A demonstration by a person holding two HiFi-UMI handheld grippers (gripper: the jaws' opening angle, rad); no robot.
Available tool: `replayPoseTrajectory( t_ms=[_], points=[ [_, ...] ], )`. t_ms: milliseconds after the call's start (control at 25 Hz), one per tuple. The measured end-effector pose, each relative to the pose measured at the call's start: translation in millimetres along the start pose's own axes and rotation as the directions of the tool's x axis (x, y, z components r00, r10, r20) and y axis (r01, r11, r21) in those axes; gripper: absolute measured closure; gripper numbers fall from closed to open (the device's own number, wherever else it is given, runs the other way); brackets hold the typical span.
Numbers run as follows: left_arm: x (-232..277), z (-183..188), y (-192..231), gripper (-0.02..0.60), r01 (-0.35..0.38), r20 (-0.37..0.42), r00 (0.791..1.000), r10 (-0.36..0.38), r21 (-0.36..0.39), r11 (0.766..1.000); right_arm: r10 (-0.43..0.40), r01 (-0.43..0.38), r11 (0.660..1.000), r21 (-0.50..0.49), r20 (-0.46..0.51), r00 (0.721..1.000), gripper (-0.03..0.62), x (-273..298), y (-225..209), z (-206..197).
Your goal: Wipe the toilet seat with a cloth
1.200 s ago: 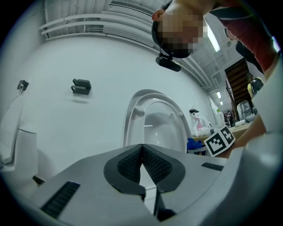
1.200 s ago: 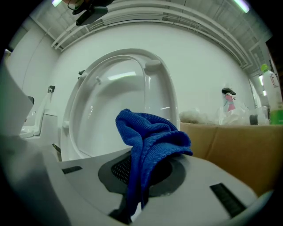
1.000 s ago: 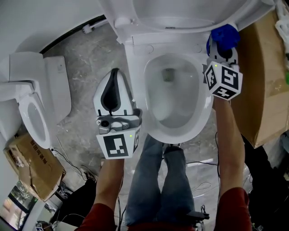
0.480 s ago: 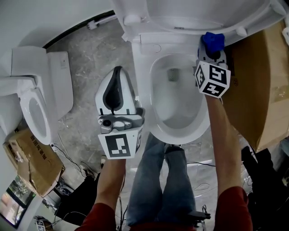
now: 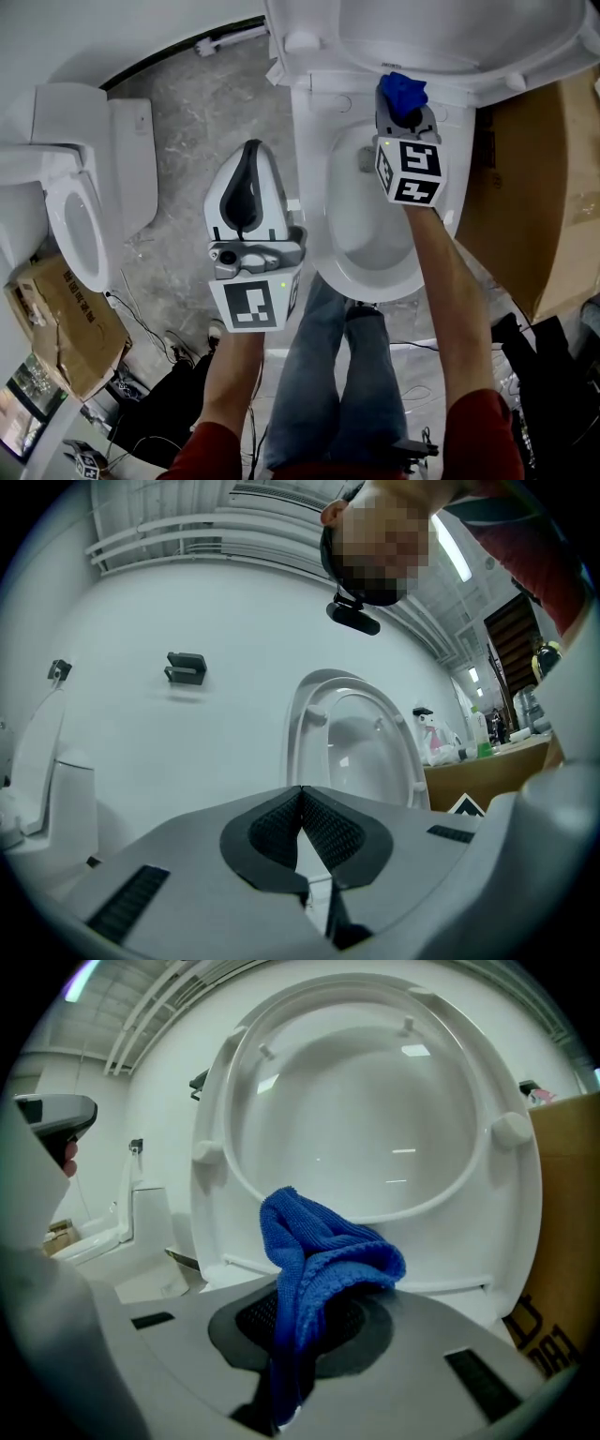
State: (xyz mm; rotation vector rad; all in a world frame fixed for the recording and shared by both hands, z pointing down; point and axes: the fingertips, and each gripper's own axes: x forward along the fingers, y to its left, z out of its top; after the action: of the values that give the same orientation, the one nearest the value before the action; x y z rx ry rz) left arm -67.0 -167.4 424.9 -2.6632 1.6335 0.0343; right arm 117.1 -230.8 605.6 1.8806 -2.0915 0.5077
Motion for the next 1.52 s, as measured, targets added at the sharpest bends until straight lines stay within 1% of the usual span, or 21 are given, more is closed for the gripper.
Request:
replayPoseTrajectory(
  t_ms=[120, 240, 400, 480, 560, 680, 800, 920, 1040, 1120, 1200, 1280, 1360, 1440, 1480, 1520],
  points=[
    [-3.0, 3.1, -0.4, 0.566, 0.005, 0.0, 1.0, -0.005, 0.001, 1.0, 0.004, -0.004, 1.0, -0.004, 0.0, 1.0, 0.54, -3.9, 3.5, 2.2],
    [-5.1, 11.2, -1.3, 0.566, 0.005, 0.007, 1.0, -0.005, -0.006, 1.0, 0.01, -0.011, 1.0, 0.015, 0.012, 1.0, 0.54, -16.1, 7.3, 10.4],
    [-7.7, 29.1, -7.4, 0.566, 0.01, 0.017, 1.0, -0.01, -0.016, 1.0, 0.015, -0.016, 0.999, 0.027, 0.045, 0.999, 0.54, -45.5, 17.2, 27.7],
    [-6.6, 42.0, -13.2, 0.566, 0.019, 0.018, 1.0, -0.019, -0.018, 1.0, 0.017, -0.02, 0.999, 0.034, 0.073, 0.997, 0.54, -64.5, 22.2, 43.0],
    [-4.0, 57.8, -18.9, 0.566, 0.03, 0.02, 0.999, -0.03, -0.023, 0.999, 0.018, -0.023, 0.999, 0.039, 0.112, 0.994, 0.54, -85.3, 26.5, 66.3],
    [-0.3, 85.4, -27.5, 0.566, 0.05, 0.023, 0.999, -0.049, -0.033, 0.998, 0.017, -0.023, 0.999, 0.03, 0.187, 0.982, 0.54, -118.8, 32.2, 111.4],
    [1.3, 116.2, -38.7, 0.566, 0.071, 0.019, 0.997, -0.07, -0.044, 0.997, 0.022, -0.024, 1.0, 0.007, 0.265, 0.964, 0.54, -158.3, 36.4, 162.7],
    [0.5, 151.2, -49.2, 0.566, 0.088, -0.001, 0.996, -0.089, -0.064, 0.994, 0.025, -0.027, 1.0, -0.001, 0.33, 0.944, 0.54, -206.3, 38.3, 216.2],
    [-1.1, 190.2, -57.1, 0.566, 0.091, -0.009, 0.996, -0.092, -0.09, 0.992, 0.011, -0.009, 1.0, -0.008, 0.385, 0.923, 0.54, -252.0, 36.1, 267.7],
    [-5.0, 216.4, -64.1, 0.566, 0.097, -0.008, 0.995, -0.098, -0.088, 0.991, 0.002, 0.004, 1.0, -0.012, 0.415, 0.91, 0.54, -279.5, 36.5, 297.9],
    [-8.0, 237.5, -75.0, 0.566, 0.116, -0.011, 0.993, -0.117, -0.069, 0.991, -0.001, 0.009, 1.0, -0.017, 0.431, 0.902, 0.54, -304.1, 35.9, 319.8],
    [-7.0, 251.2, -86.8, 0.566, 0.138, -0.022, 0.99, -0.139, -0.04, 0.99, 0.0, 0.013, 1.0, -0.027, 0.436, 0.9, 0.54, -322.8, 32.8, 333.2],
    [-3.2, 251.7, -95.4, 0.566, 0.168, -0.087, 0.982, -0.167, 0.011, 0.986, 0.0, 0.014, 0.999, -0.029, 0.435, 0.9, 0.54, -335.5, 31.4, 340.9],
    [5.7, 250.0, -102.1, 0.564, 0.215, -0.172, 0.964, -0.2, 0.072, 0.974, 0.0, 0.014, 0.999, -0.028, 0.434, 0.901, 0.54, -345.0, 30.5, 346.8],
    [12.2, 252.0, -105.4, 0.544, 0.242, -0.206, 0.954, -0.217, 0.105, 0.965, -0.001, 0.015, 0.999, -0.028, 0.436, 0.9, 0.54, -349.7, 29.1, 349.8],
    [19.9, 255.8, -108.7, 0.509, 0.268, -0.232, 0.945, -0.231, 0.143, 0.953, -0.004, 0.018, 0.999, -0.028, 0.437, 0.899, 0.54, -354.8, 27.0, 352.8]
  ],
)
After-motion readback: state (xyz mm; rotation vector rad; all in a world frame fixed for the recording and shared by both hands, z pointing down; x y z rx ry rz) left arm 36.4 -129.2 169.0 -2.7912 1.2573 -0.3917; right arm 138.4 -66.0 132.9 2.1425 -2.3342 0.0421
